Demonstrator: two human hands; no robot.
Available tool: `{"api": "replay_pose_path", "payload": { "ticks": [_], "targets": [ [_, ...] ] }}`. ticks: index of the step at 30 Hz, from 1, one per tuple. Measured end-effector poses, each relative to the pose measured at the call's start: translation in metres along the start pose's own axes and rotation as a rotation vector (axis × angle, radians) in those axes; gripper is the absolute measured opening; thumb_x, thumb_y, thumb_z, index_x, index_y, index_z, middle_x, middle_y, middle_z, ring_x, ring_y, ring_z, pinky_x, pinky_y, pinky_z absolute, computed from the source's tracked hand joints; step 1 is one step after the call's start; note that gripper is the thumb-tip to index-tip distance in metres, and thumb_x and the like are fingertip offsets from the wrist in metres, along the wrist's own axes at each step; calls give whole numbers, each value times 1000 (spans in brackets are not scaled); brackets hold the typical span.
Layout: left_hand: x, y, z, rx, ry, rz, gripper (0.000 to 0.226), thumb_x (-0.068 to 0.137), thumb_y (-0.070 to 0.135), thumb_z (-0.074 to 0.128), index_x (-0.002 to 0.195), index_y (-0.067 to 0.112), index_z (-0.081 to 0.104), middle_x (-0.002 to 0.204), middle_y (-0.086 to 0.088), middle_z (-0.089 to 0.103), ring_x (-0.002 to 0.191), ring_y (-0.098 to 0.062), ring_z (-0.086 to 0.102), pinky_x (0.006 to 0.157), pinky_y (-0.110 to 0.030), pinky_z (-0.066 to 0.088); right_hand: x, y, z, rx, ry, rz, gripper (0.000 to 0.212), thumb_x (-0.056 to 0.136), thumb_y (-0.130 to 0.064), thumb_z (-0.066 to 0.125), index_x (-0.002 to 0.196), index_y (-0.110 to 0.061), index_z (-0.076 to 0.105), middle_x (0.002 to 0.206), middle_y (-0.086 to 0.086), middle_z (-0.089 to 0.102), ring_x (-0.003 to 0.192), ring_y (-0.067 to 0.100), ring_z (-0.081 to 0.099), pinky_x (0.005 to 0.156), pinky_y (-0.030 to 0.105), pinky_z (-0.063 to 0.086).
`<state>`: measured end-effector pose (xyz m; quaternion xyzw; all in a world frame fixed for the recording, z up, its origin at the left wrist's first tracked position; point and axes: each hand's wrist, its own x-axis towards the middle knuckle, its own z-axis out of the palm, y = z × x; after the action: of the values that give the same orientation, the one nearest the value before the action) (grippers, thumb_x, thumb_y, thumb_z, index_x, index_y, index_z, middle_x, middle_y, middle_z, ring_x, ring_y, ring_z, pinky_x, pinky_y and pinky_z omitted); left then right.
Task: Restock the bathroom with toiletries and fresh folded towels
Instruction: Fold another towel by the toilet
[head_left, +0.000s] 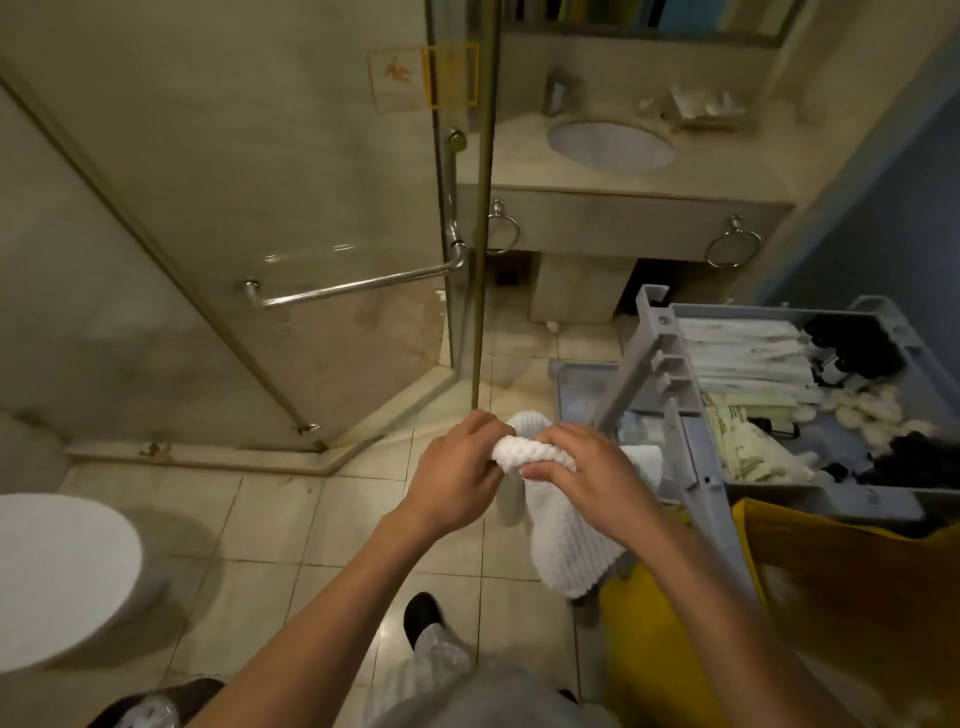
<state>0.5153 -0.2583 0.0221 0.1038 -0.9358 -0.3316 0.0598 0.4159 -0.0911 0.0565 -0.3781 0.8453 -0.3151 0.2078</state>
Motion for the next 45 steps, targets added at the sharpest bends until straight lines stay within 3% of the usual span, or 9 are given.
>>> {"api": "replay_pose_path", "payload": {
  "ticks": [5, 10, 18, 23, 29, 32, 37, 42, 45],
  "targets": [
    [5, -39, -43, -43, 157, -57, 15, 83, 19, 54, 92, 28, 61, 96, 14, 61, 88, -11, 57, 67, -35, 47, 45, -29, 19, -65, -28, -31, 22, 83, -46, 72, 98, -35, 60, 89, -22, 56, 87, -5, 51, 69, 17, 35],
    [-4, -82, -93, 46, 306, -121, 18, 83, 19, 55, 96, 27, 64, 92, 17, 59, 87, -11, 53, 67, -29, 34, 81, -51, 48, -117, -77, -14, 30, 85, -48, 68, 110, -33, 62, 99, -18, 59, 89, 2, 56, 72, 21, 43],
    [-40, -141, -150, 35, 436, -330, 14, 87, 28, 60, 99, 28, 55, 89, 9, 66, 81, -15, 59, 65, -34, 46, 139, -96, 85, -134, -73, -183, 26, 95, -39, 58, 118, -26, 61, 111, -10, 59, 103, 11, 54, 88, 36, 47],
    [-60, -157, -168, 1, 497, -362, 18, 88, 20, 60, 89, 36, 52, 84, 18, 58, 79, -10, 57, 63, -27, 36, 170, -122, 109, -135, -110, -253, 26, 97, -31, 56, 122, -27, 59, 116, -11, 57, 109, 9, 50, 93, 32, 44],
    [-67, -181, -180, 22, 565, -470, 12, 93, 27, 58, 103, 27, 63, 92, 13, 67, 83, -10, 60, 66, -26, 41, 199, -148, 142, -18, -187, -353, 42, 92, -21, 63, 132, -28, 53, 129, -13, 47, 122, 5, 42, 101, 20, 33],
    [-65, -188, -188, -46, 665, -566, 8, 91, 26, 63, 98, 26, 66, 82, 16, 62, 74, -4, 57, 62, -18, 36, 211, -162, 159, 49, -290, -414, 39, 93, -24, 63, 131, -30, 54, 127, -15, 47, 120, 1, 45, 101, 23, 38],
    [-56, -198, -207, -219, 821, -713, 7, 86, 20, 67, 92, 22, 72, 81, 10, 69, 74, -2, 61, 66, -20, 47, 233, -181, 182, 157, -497, -483, 37, 91, -30, 66, 127, -33, 56, 118, -23, 50, 111, -2, 52, 97, 27, 47],
    [-38, -202, -226, -342, 965, -923, 14, 85, 20, 71, 98, 18, 72, 80, 11, 66, 67, -1, 58, 58, -8, 42, 264, -198, 194, 263, -639, -508, 43, 87, -34, 72, 128, -32, 57, 126, -22, 47, 116, -2, 52, 98, 25, 48],
    [-29, -206, -232, -418, 1042, -972, 14, 86, 21, 72, 99, 16, 71, 83, 0, 68, 68, -5, 58, 57, -9, 43, 282, -205, 197, 289, -722, -510, 49, 86, -38, 72, 131, -31, 54, 133, -21, 45, 121, -4, 49, 101, 24, 47]
  ]
}}
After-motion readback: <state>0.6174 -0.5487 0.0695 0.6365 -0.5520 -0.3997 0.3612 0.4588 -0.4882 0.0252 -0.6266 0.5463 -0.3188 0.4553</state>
